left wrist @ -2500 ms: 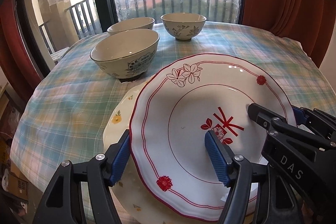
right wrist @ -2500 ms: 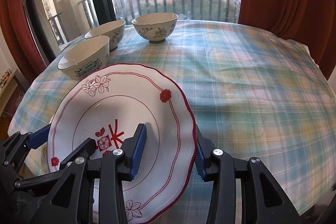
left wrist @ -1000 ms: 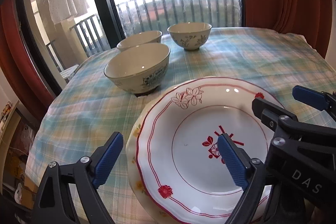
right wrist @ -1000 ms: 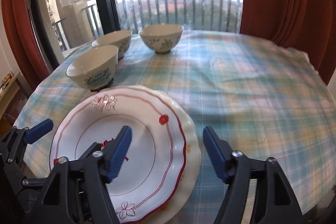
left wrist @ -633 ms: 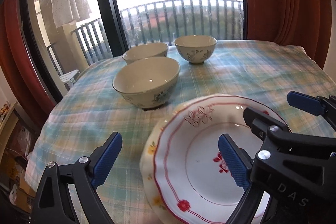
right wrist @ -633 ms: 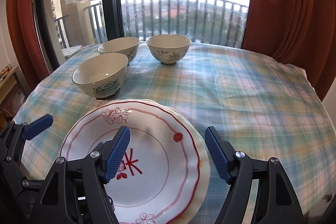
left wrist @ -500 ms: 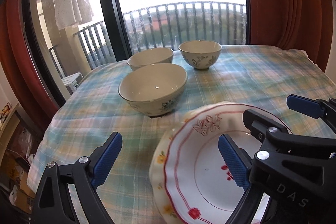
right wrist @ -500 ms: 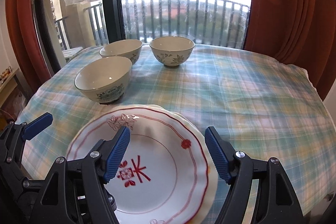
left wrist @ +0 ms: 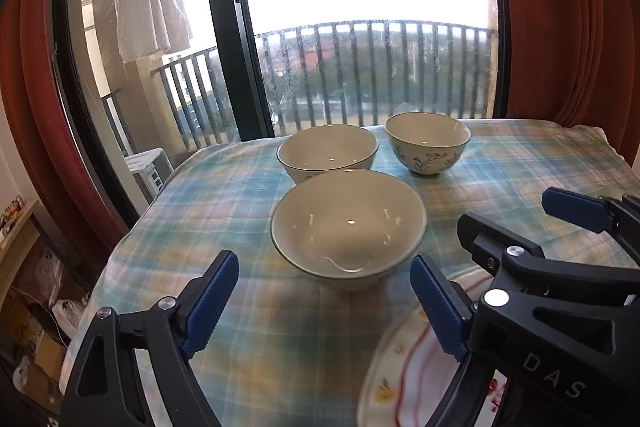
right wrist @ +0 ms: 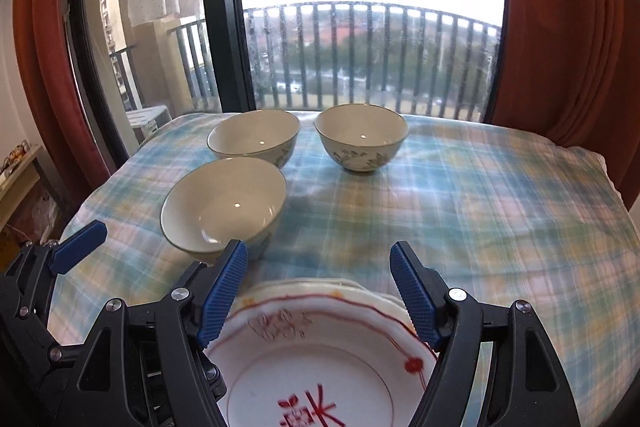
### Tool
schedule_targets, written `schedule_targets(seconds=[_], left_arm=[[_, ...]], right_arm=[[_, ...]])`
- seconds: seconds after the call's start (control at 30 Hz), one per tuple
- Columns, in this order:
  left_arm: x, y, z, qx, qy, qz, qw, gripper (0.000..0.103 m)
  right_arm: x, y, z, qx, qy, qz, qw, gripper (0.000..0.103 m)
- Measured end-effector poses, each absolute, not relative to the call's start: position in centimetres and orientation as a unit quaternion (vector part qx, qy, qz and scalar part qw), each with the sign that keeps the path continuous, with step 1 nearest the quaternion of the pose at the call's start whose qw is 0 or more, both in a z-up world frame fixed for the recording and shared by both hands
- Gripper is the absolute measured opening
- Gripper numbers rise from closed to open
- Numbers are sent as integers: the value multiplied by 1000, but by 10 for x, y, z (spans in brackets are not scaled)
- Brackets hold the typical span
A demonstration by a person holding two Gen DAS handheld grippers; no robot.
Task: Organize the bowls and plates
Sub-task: 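Move both tools to the nearest cream bowl and grasp its rim, then lift the cream bowl with both tools and carry it beside the plate stack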
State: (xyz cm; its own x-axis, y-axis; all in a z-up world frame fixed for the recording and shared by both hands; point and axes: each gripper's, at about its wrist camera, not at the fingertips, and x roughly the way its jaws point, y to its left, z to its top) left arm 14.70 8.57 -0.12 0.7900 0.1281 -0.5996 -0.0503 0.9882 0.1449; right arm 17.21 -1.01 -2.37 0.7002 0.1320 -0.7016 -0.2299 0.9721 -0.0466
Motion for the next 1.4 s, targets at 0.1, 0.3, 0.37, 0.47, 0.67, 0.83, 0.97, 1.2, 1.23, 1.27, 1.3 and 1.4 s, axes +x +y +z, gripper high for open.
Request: schedule_targets(seconds=[0.1,0.3,0.37,0.47,0.67,0.83,0.97,1.2,1.23,1.27,1.3,1.4], left_arm=[[165,96,-2,59,330,41,941,85],[200,115,-12,21,353,35,935,75],[211,118,-18,15,360,36,932,71],[220,119,-25,6,370,38,928,68],[229,117,-32,3,384,28,923,57],[231,113,-37,21,381,38,923,51],[232,114,-38,20,384,37,922,50],[231,117,-37,4,398,32,917,49],[230,117,-36,3,397,30,917,49],[229,115,-34,4,394,32,918,49],[227,114,-33,5,392,32,919,49],[222,109,-29,3,389,29,921,49]], right_arm=[[187,2,-26,-74,369,98,921,77],[217,18,-37,-79,362,85,925,77],[227,18,-43,-69,376,89,920,77],[243,16,-54,-56,402,96,909,77],[257,20,-66,-51,427,94,898,65],[261,23,-73,-48,441,102,890,47],[261,27,-77,-39,446,120,886,27],[254,30,-72,-56,433,111,893,25],[253,30,-70,-57,431,111,894,25],[251,29,-67,-59,429,111,894,25],[249,28,-66,-58,428,113,895,25],[245,22,-61,-53,426,114,896,25]])
